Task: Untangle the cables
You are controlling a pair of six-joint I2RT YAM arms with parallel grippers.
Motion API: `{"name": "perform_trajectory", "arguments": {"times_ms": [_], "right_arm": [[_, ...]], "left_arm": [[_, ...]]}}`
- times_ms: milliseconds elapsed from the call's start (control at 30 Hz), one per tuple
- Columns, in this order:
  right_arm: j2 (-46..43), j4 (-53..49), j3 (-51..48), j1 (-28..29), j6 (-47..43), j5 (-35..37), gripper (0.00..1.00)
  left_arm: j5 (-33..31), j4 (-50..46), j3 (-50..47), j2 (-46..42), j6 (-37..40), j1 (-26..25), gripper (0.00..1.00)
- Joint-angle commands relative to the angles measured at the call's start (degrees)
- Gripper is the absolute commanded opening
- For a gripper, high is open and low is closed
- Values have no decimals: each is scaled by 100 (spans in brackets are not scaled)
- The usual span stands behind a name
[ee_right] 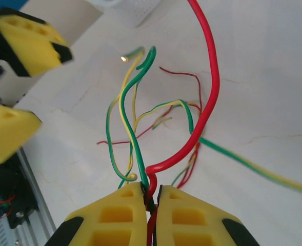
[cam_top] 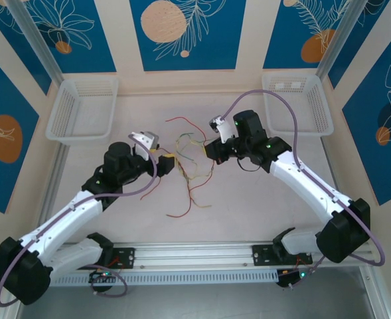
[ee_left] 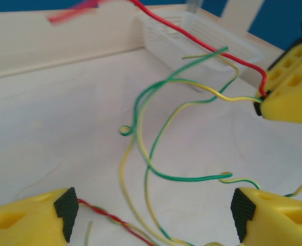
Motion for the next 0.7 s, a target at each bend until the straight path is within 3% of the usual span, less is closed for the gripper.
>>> {"name": "perform_trajectory", "arguments": {"times_ms": [0, 167, 267, 400, 500, 667], "right_arm": [[-211, 343, -174, 7, 214, -652, 0], [-255, 557, -247, 22, 296, -892, 0], [-303, 816, -377, 58, 333, -1155, 0], [-291, 865, -443, 145, 341, -1017, 0], [-296, 855, -512, 145, 337, -917, 0], [-308, 857, -623, 160, 449, -495, 0]], "left_arm": [[990, 193, 168, 358, -49, 50, 81], [1087, 399, 268, 647, -204, 45, 79], [1044, 508, 306, 774, -243, 47, 72], [993, 749, 247, 838, -368, 45, 56], [956, 853, 218, 831, -470, 42, 38], [940, 826, 229, 731, -566, 42, 39]]}}
